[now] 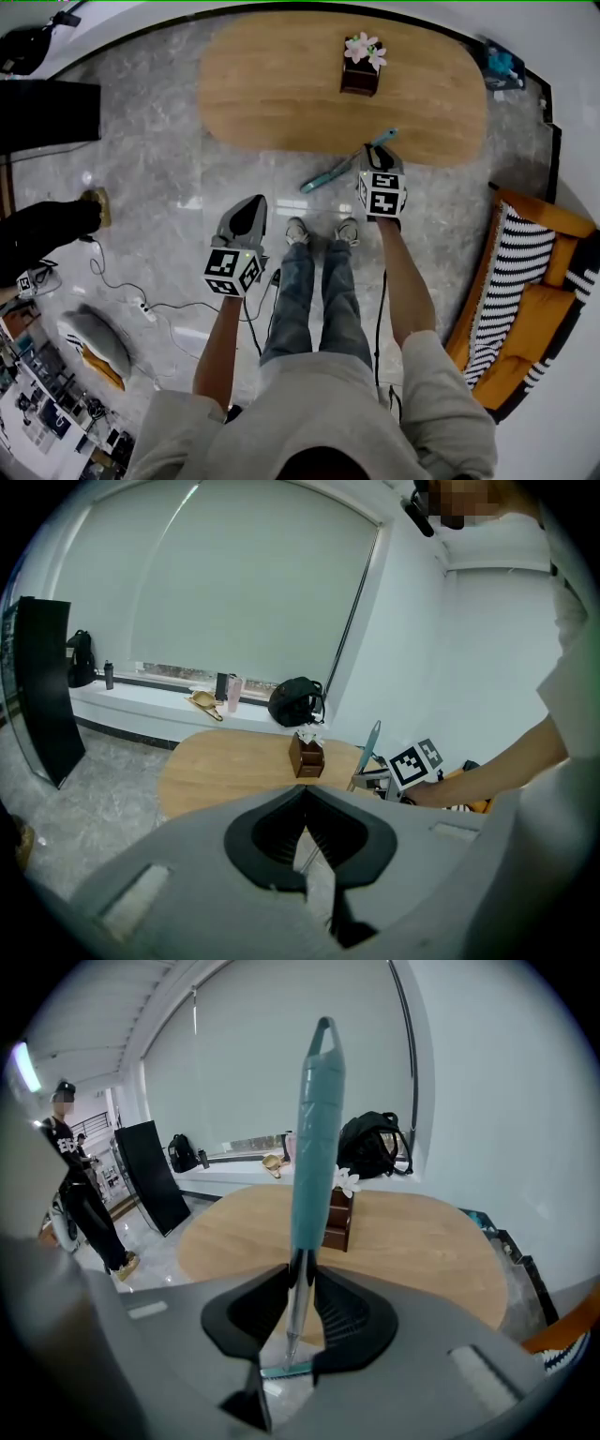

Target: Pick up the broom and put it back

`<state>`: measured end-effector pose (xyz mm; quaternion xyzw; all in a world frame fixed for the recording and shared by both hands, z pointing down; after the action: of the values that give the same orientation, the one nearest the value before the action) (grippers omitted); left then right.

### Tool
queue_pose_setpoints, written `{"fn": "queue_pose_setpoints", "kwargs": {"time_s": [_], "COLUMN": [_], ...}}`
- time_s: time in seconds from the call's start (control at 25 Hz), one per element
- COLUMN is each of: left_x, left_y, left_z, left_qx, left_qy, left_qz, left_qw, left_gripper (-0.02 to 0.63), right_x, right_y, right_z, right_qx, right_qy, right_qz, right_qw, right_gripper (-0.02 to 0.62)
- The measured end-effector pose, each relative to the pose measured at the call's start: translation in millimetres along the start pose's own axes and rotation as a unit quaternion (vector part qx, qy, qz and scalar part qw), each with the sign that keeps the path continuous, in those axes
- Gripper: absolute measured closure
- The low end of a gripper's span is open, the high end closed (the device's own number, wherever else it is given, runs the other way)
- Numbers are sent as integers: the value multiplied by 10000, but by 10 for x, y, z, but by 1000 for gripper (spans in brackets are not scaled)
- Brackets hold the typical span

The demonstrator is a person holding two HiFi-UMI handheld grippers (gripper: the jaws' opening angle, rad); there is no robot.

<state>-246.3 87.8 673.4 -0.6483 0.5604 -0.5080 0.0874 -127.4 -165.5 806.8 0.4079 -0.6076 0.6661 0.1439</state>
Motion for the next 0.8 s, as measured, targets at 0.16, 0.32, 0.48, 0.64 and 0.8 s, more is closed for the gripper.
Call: {"fn": "queue_pose_setpoints", "kwargs": {"time_s": [0.16, 0.32, 0.48, 0.64, 0.8], "left_x": [42, 57, 50, 48, 36], "left_y": [15, 8, -15, -53, -78], "left_z": [-41, -48, -59, -52, -28], "left_qx": [-7, -13, -27, -27, -32], "left_qy": [-8, -19, -22, -25, -30], "left_qz": [11, -1, -18, -35, -44], "left_qw": [10000, 10000, 10000, 10000, 10000], "left_gripper": [603, 603, 603, 603, 603], "right_x": [62, 65, 64, 55, 37], "right_y": [-8, -15, -21, -41, -72], "right_z": [7, -8, -1, -1, 9], "right_qx": [-34, -52, -22, 108, 222], "right_qy": [-3, -11, 44, 145, 142], "right_qz": [-27, 15, 56, 126, 164], "right_qw": [10000, 10000, 10000, 9998, 9995], "right_gripper": [508, 506, 496, 434, 383]}}
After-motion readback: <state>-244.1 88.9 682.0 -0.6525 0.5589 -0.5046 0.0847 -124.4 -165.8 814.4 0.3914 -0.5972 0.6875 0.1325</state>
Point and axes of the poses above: the fingertips, and each gripper's own axes: x forward along the fingers, z to its right, y out of its top, the point moved 3 cm from there along -x, backward along the fingers, and after that the axes turned 13 degrees about -x, right-handed, at the moved point
